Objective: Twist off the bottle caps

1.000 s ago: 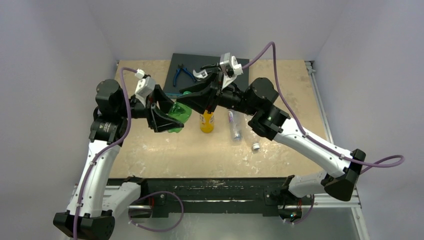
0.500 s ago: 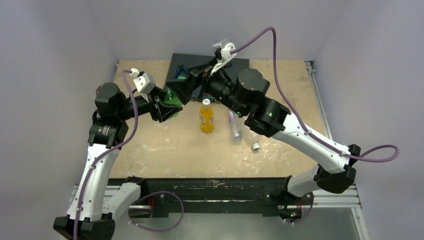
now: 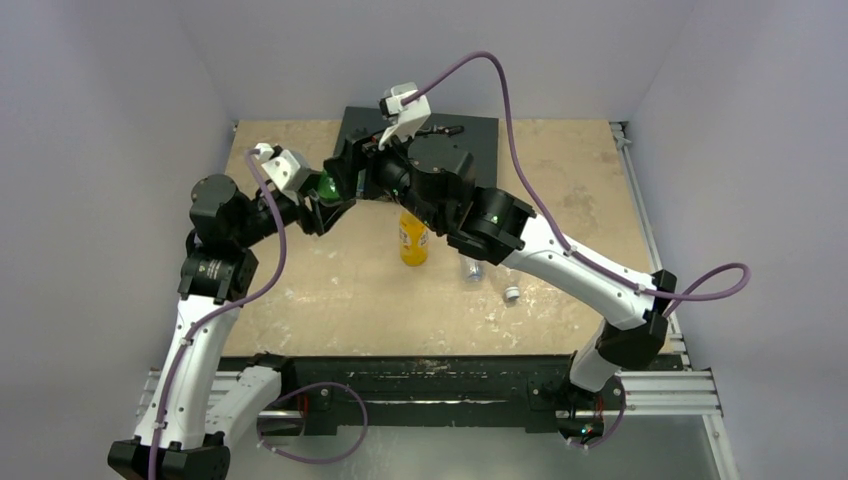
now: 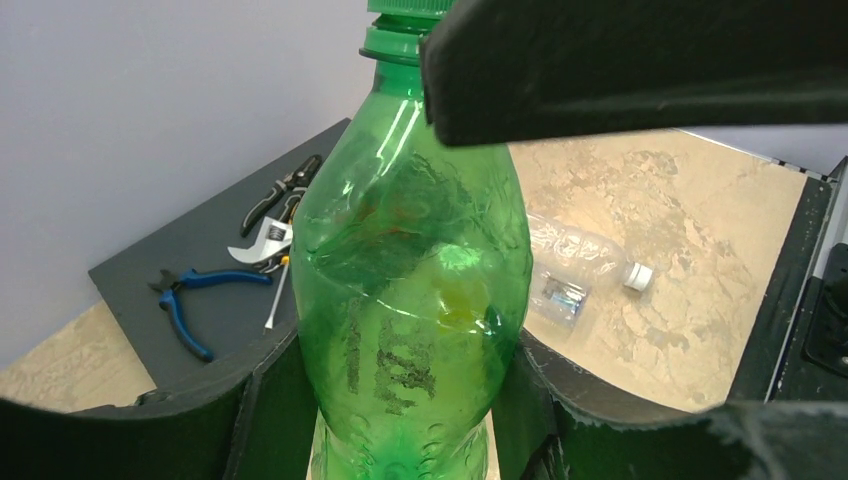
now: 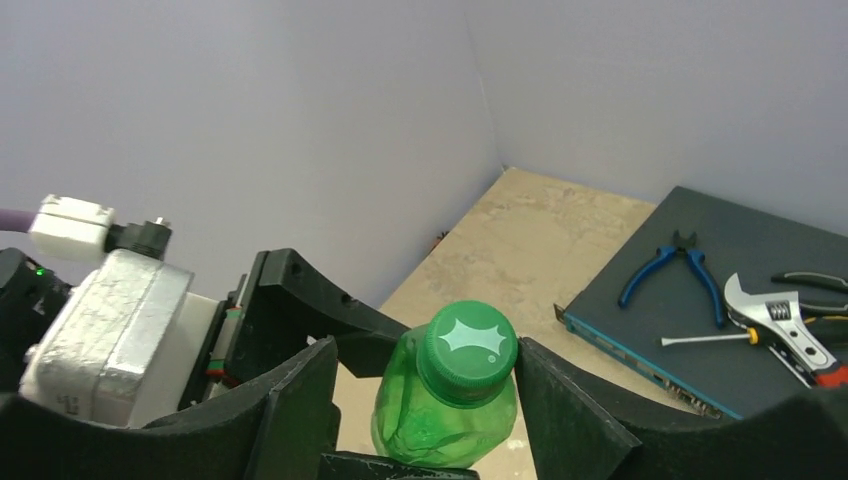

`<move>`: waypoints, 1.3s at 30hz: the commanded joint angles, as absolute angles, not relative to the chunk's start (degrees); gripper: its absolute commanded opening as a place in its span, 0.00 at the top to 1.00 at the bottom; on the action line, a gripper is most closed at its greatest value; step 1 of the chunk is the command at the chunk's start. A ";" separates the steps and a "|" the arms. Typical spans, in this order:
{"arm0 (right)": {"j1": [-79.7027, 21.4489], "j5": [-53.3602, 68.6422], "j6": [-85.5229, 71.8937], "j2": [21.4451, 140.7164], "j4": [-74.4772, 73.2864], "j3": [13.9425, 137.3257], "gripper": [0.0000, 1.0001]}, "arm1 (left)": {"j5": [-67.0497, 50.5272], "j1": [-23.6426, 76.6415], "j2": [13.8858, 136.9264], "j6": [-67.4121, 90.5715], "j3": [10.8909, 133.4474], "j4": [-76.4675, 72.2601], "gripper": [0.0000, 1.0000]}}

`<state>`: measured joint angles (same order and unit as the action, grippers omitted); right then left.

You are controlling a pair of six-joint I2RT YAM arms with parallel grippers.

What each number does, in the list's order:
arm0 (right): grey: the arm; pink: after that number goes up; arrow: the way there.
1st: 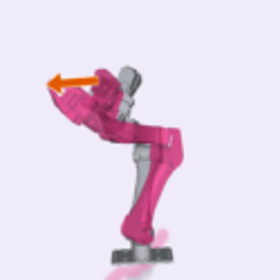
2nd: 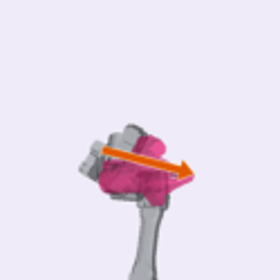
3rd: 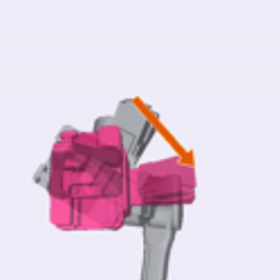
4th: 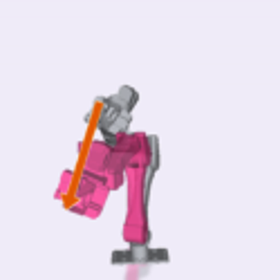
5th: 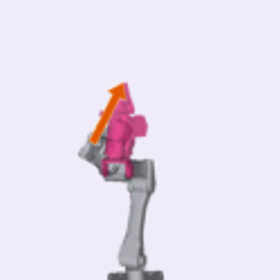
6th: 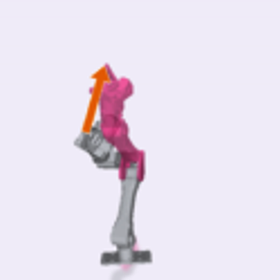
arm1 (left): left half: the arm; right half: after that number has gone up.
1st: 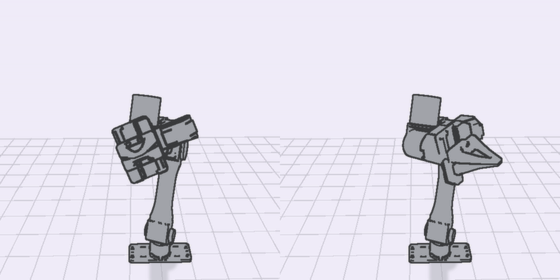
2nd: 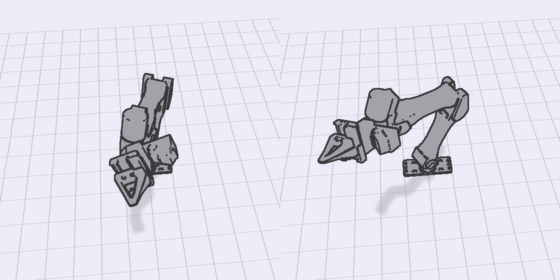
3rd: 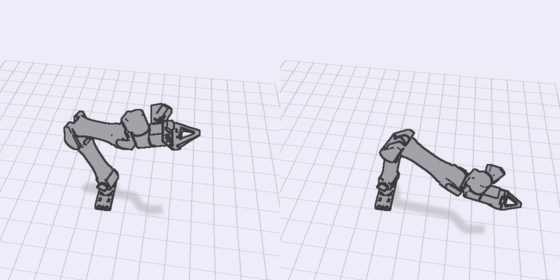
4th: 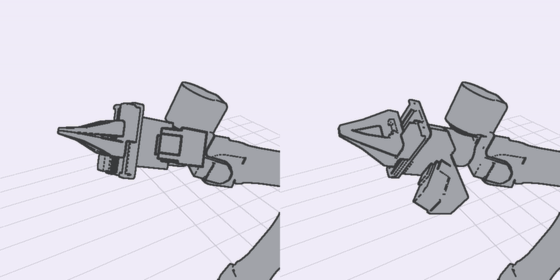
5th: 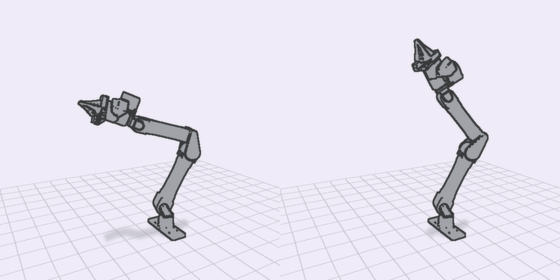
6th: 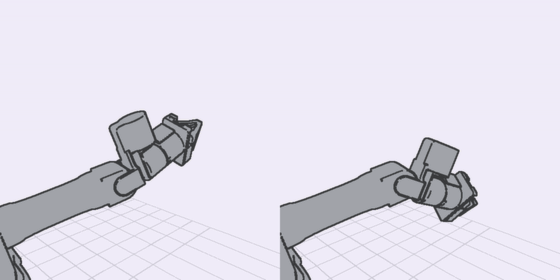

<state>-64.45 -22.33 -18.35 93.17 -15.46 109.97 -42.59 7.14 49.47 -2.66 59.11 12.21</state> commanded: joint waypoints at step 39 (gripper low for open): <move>-53.88 24.34 -20.10 79.11 15.74 90.45 1.00 | -72.42 7.03 50.54 23.06 62.12 -2.99 0.95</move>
